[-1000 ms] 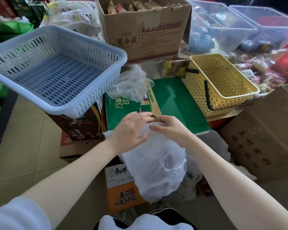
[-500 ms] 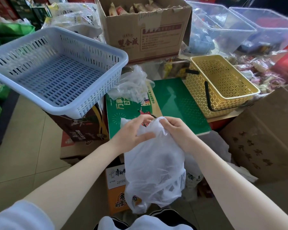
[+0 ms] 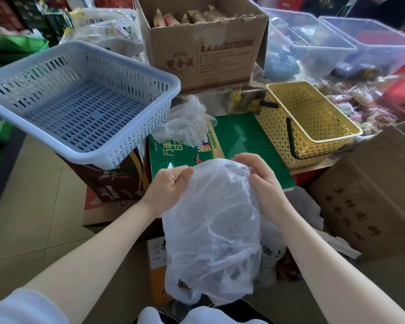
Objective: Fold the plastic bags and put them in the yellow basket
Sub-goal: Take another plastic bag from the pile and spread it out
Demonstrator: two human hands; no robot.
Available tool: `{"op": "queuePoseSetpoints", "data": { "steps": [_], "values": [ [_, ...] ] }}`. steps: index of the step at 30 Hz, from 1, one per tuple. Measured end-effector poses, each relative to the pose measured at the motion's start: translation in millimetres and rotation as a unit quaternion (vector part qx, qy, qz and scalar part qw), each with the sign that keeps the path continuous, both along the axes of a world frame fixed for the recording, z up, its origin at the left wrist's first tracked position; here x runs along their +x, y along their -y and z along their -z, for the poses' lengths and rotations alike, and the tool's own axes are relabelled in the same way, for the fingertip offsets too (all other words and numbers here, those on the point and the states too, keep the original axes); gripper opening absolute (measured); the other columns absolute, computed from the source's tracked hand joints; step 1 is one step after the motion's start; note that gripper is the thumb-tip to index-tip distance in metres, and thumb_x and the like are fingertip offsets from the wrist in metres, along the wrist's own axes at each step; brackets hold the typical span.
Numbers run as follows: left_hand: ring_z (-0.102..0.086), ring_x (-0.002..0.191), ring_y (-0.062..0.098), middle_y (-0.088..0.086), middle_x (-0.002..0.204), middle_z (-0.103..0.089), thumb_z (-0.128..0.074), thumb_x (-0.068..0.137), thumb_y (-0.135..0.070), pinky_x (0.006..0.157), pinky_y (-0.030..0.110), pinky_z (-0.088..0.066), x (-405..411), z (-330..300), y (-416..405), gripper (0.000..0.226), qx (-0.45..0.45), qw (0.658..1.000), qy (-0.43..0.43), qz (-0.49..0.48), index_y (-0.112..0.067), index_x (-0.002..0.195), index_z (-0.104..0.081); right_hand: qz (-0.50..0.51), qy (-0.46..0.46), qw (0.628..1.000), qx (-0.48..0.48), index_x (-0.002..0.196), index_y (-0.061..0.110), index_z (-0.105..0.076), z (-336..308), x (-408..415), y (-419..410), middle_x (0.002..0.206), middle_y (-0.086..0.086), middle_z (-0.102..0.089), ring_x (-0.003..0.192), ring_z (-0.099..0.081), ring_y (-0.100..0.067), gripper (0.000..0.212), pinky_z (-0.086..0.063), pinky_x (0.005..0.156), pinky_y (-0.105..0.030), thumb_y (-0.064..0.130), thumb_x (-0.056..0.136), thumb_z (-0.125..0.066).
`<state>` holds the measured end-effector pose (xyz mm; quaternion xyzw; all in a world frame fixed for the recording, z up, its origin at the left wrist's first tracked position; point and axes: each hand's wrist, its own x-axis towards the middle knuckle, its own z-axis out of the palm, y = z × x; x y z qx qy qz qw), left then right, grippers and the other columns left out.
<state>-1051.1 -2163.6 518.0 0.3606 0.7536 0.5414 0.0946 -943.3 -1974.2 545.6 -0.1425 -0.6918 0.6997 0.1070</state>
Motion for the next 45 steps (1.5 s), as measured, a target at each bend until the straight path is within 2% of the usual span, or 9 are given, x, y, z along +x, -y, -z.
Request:
{"op": "queuePoseSetpoints", "data": {
  "steps": [7, 11, 14, 23, 28, 33, 37, 41, 45],
  "values": [
    [-0.028, 0.041, 0.009, -0.007, 0.046, -0.029, -0.030, 0.089, -0.060, 0.044, 0.016, -0.019, -5, -3, 1, 0.055, -0.040, 0.997, -0.059, -0.014, -0.019, 0.052, -0.030, -0.110, -0.075, 0.990, 0.034, 0.114, 0.011, -0.064, -20, -4, -6, 0.112, -0.010, -0.065, 0.106, -0.061, -0.027, 0.041, -0.047, 0.089, -0.041, 0.033, 0.081, -0.049],
    [-0.027, 0.039, 0.009, -0.008, 0.043, -0.025, -0.030, 0.091, -0.054, 0.044, 0.017, -0.018, -5, -6, 1, 0.049, -0.053, 0.996, -0.076, -0.015, -0.024, 0.053, -0.026, -0.120, -0.106, 0.932, 0.325, 0.113, 0.016, -0.063, -25, -8, -4, 0.110, 0.011, -0.062, 0.105, -0.056, 0.001, 0.030, -0.043, 0.092, -0.015, 0.016, 0.082, -0.062],
    [-0.028, 0.041, 0.011, -0.008, 0.047, -0.025, -0.028, 0.093, -0.051, 0.044, 0.021, -0.018, -2, -6, 1, 0.047, -0.072, 0.992, -0.102, 0.002, -0.024, 0.054, -0.026, -0.061, -0.107, 0.893, 0.433, 0.100, 0.007, -0.069, -20, -17, 2, 0.092, 0.009, -0.061, 0.086, -0.059, -0.006, 0.020, -0.040, 0.077, -0.002, 0.003, 0.081, -0.062],
    [-0.036, 0.042, 0.010, -0.005, 0.045, -0.027, -0.024, 0.092, -0.059, 0.041, 0.026, -0.023, 7, 5, 17, 0.047, -0.145, 0.968, -0.197, -0.050, -0.029, 0.057, -0.026, 0.083, 0.070, 0.987, 0.121, 0.074, 0.003, -0.066, -10, -24, 12, 0.068, -0.021, -0.056, 0.060, -0.045, -0.021, 0.021, -0.037, 0.058, -0.033, 0.019, 0.087, -0.063],
    [-0.054, 0.073, -0.009, -0.019, 0.082, -0.058, -0.056, 0.085, -0.051, 0.065, 0.011, -0.044, 9, -27, -4, 0.034, -0.126, 0.991, -0.034, 0.001, -0.023, 0.105, -0.055, -0.004, 0.068, 0.993, 0.092, 0.074, 0.015, -0.065, -13, -27, 22, 0.066, -0.003, -0.056, 0.060, -0.046, -0.010, 0.018, -0.038, 0.056, -0.021, 0.011, 0.091, -0.058],
    [-0.035, 0.049, 0.008, -0.004, 0.055, -0.039, -0.057, 0.090, -0.030, 0.048, 0.021, -0.027, 9, -37, -31, 0.030, -0.116, 0.989, -0.088, -0.014, -0.005, 0.074, -0.052, 0.011, 0.040, 0.991, 0.127, 0.082, 0.017, -0.060, -16, -34, 16, 0.070, 0.008, -0.058, 0.058, -0.052, 0.005, 0.012, -0.041, 0.058, -0.010, 0.011, 0.092, -0.056],
    [-0.040, 0.053, 0.010, 0.001, 0.060, -0.044, -0.047, 0.096, -0.026, 0.050, 0.019, -0.031, 2, -32, -23, 0.025, -0.067, 0.989, -0.039, -0.129, -0.006, 0.081, -0.052, 0.052, 0.123, 0.972, 0.193, 0.104, 0.021, -0.057, 2, -12, -4, 0.094, 0.011, -0.060, 0.091, -0.057, -0.008, 0.018, -0.042, 0.072, -0.017, 0.034, 0.096, -0.047],
    [-0.040, 0.057, 0.009, -0.005, 0.064, -0.042, -0.037, 0.098, -0.030, 0.056, 0.024, -0.034, -11, -26, -16, 0.025, -0.036, 0.975, 0.039, -0.217, -0.018, 0.077, -0.044, 0.019, 0.289, 0.952, -0.097, 0.111, 0.021, -0.060, 27, 16, -22, 0.101, 0.001, -0.069, 0.092, -0.064, -0.015, 0.043, -0.045, 0.090, -0.030, 0.055, 0.091, -0.044],
    [-0.038, 0.058, 0.009, -0.005, 0.065, -0.039, -0.038, 0.098, -0.029, 0.057, 0.023, -0.034, -13, -20, -18, 0.026, -0.020, 0.974, 0.067, -0.217, -0.024, 0.073, -0.042, 0.020, 0.249, 0.936, -0.247, 0.126, 0.018, -0.056, 49, 18, -30, 0.119, -0.007, -0.066, 0.106, -0.063, -0.026, 0.047, -0.046, 0.096, -0.041, 0.049, 0.092, -0.046]
  ]
}}
